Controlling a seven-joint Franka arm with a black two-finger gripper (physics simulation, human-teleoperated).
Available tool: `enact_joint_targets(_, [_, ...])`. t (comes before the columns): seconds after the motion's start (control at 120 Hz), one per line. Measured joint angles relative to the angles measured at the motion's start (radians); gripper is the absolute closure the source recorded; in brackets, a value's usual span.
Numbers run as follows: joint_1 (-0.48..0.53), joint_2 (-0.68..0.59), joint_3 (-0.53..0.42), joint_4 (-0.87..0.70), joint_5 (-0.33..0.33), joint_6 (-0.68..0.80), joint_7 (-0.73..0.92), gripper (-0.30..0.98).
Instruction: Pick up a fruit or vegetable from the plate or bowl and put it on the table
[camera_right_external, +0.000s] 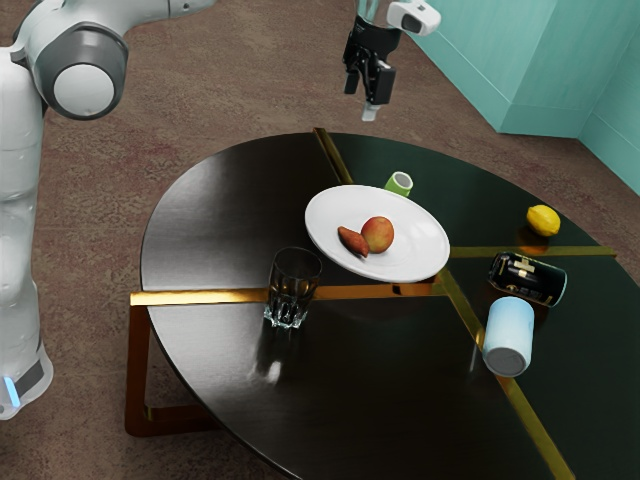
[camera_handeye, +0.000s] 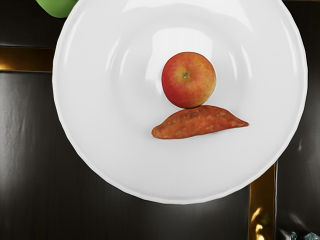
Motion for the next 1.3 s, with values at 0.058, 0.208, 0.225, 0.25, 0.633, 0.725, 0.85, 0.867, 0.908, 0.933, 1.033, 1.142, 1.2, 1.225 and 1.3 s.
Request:
enact_joint_targets(0.058, [-0.001,0.0,0.0,0.0,0.0,0.0,0.002,0.0])
enact_joint_targets(0.208, [-0.001,-0.021,0.001,0.019,0.0,-0.004,0.009,0.0])
enact_joint_targets(0.225, [0.0,-0.027,0.0,0.044,0.002,-0.008,0.01,0.0])
enact_joint_targets(0.25, [0.0,-0.036,-0.002,0.093,0.005,-0.015,0.011,0.0])
enact_joint_targets(0.633, [0.01,0.161,0.008,0.143,0.072,0.077,0.018,0.0])
enact_joint_targets(0.725, [0.01,0.207,0.008,0.14,0.076,0.118,0.02,0.0])
enact_joint_targets(0.85, [0.004,0.254,0.006,0.112,0.075,0.159,0.021,0.0])
enact_joint_targets(0.867, [0.004,0.257,0.005,0.101,0.071,0.163,0.021,0.0])
enact_joint_targets(0.908, [0.002,0.261,0.006,0.079,0.057,0.175,0.02,0.0])
enact_joint_targets(0.933, [0.0,0.262,0.005,0.063,0.05,0.181,0.018,0.0])
enact_joint_targets(1.033, [-0.02,0.264,0.003,-0.024,0.037,0.231,0.01,0.0])
enact_joint_targets(1.142, [-0.027,0.264,0.002,-0.083,0.03,0.285,0.003,0.0])
enact_joint_targets(1.2, [-0.034,0.264,0.001,-0.113,0.027,0.312,0.001,0.0])
enact_joint_targets(1.225, [-0.037,0.264,0.001,-0.123,0.025,0.322,0.0,0.0])
enact_joint_targets(1.3, [-0.044,0.262,-0.003,-0.147,0.02,0.349,-0.003,0.0])
